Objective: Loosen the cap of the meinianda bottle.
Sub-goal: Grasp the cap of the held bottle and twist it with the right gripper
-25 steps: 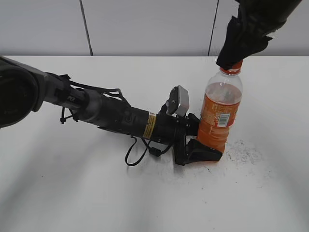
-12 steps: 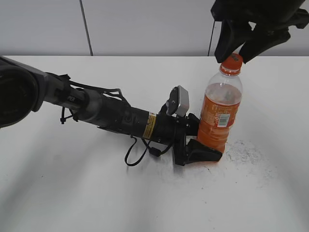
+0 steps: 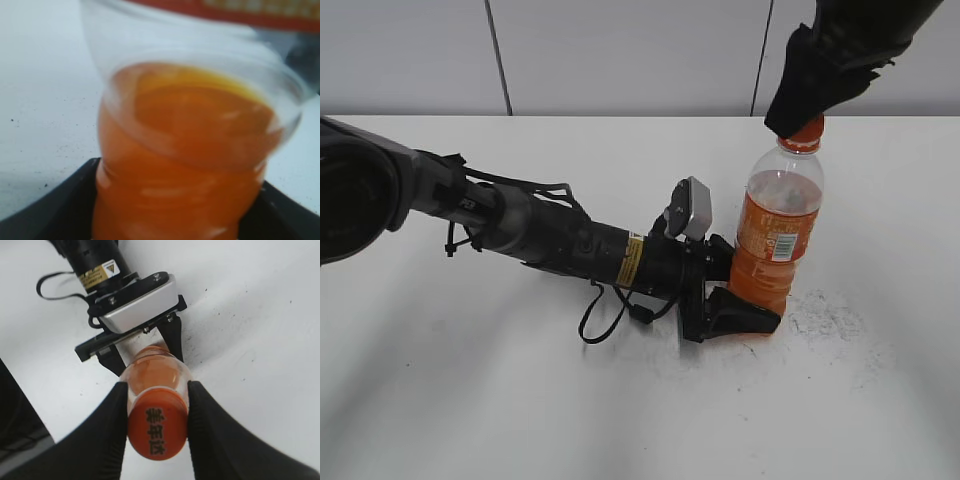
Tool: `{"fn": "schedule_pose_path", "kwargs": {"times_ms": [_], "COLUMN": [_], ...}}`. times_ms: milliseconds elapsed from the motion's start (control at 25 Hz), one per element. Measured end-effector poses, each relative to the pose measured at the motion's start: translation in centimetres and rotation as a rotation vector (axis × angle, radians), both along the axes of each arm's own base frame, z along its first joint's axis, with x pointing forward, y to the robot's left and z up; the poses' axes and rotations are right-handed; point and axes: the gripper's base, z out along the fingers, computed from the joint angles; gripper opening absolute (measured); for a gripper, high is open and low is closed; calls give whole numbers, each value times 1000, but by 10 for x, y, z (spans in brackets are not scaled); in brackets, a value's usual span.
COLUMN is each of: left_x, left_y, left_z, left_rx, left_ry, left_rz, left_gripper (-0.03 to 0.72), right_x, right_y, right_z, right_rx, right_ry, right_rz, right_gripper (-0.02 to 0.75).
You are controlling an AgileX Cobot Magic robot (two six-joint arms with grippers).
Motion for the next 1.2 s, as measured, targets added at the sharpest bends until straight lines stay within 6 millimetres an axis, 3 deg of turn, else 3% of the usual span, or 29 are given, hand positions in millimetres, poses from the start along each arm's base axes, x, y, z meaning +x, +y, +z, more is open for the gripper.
{"fn": "schedule_pose_path", "kwargs": {"times_ms": [120,200,600,1200], "left_x": [0,0,0,0], "left_y": [0,0,0,0], "left_z": [0,0,0,0], "left_rx": [-1,-1,-1,-1], "left_ry": [5,6,6,7], "left_rz": [1,2,2,2], "left_gripper": [564,564,564,564], "right_x": [0,0,0,0], "right_y": [0,0,0,0], "right_z": [0,0,0,0], "right_rx": [-38,-42,-24,-25], "right_ry": [-63,-70,-39,-38], "right_rz": [171,191,106,100], "right_gripper": [264,264,304,272]}}
